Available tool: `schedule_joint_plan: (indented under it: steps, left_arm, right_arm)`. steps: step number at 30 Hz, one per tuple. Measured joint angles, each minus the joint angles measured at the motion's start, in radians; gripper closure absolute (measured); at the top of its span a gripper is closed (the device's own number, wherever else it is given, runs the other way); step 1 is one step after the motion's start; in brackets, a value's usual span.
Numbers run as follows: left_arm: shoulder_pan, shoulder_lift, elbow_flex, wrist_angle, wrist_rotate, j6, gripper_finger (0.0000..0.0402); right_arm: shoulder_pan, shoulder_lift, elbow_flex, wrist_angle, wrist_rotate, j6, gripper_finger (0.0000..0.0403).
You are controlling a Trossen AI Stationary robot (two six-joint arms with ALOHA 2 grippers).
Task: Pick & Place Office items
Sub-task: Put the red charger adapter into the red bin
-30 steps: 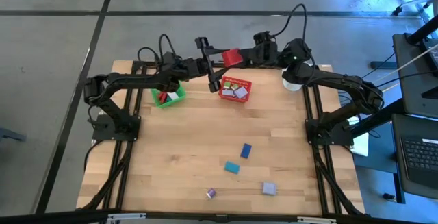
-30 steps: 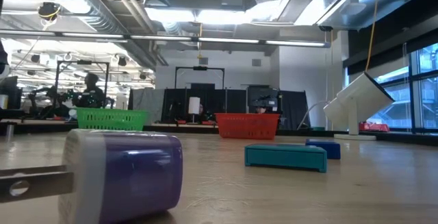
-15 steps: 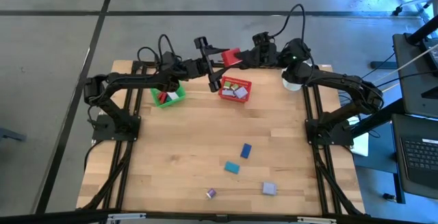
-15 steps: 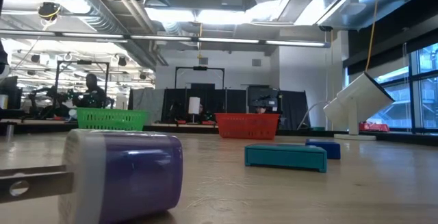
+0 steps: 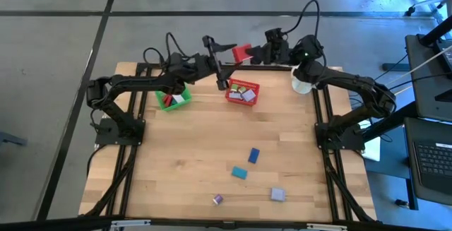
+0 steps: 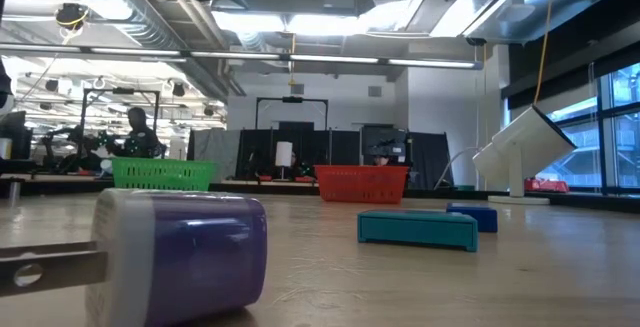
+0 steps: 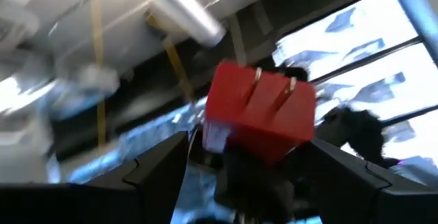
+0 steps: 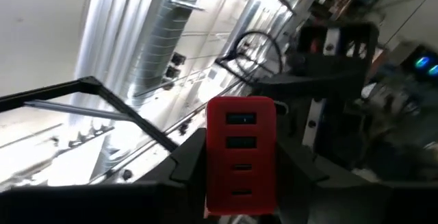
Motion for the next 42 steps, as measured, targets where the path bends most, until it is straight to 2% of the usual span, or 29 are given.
schedule_joint_plan:
  steps: [5,9,11,14,18,21,25,32,37,42]
  left_arm:
    - [0.001,-0.001,0.000,-0.182,-0.253,-0.087,0.0128]
    - [0.001,-0.001,0.000,-0.400,-0.428,-0.145,0.0130]
    - [0.001,-0.001,0.000,-0.522,-0.495,-0.188,0.0130]
    - [0.001,-0.001,0.000,-0.705,-0.554,-0.287,0.0130]
    - [0.001,-0.001,0.000,-0.917,-0.564,-0.414,0.0133]
    - [0.002,-0.001,0.000,-1.048,-0.564,-0.495,0.0134]
    - [0.011,-0.001,0.000,-1.138,-0.548,-0.579,0.0135]
    - [0.042,-0.001,0.000,-1.139,-0.393,-0.745,0.0135]
    - [0.060,-0.001,0.000,-1.139,-0.322,-0.772,0.0139]
    - [0.064,-0.001,0.000,-1.139,-0.322,-0.772,0.0144]
  right_arm:
    - [-0.067,-0.001,0.000,-0.049,-0.022,-0.127,0.0283]
    - [-0.110,-0.001,0.000,-0.227,-0.017,-0.348,0.0283]
    - [-0.124,-0.001,0.000,-0.374,0.021,-0.488,0.0283]
    - [-0.134,-0.001,0.000,-0.655,0.171,-0.710,0.0283]
    - [-0.137,0.000,0.000,-0.985,0.477,-0.941,0.0283]
    - [-0.131,0.017,0.000,-1.111,0.581,-1.005,0.0282]
    - [-0.100,0.071,0.000,-1.135,0.559,-1.030,0.0282]
    - [-0.035,0.222,0.000,-1.099,0.560,-1.076,0.0282]
    - [-0.023,0.298,0.000,-1.029,0.563,-1.087,0.0282]
    - [-0.019,0.326,0.000,-1.006,0.542,-1.085,0.0282]
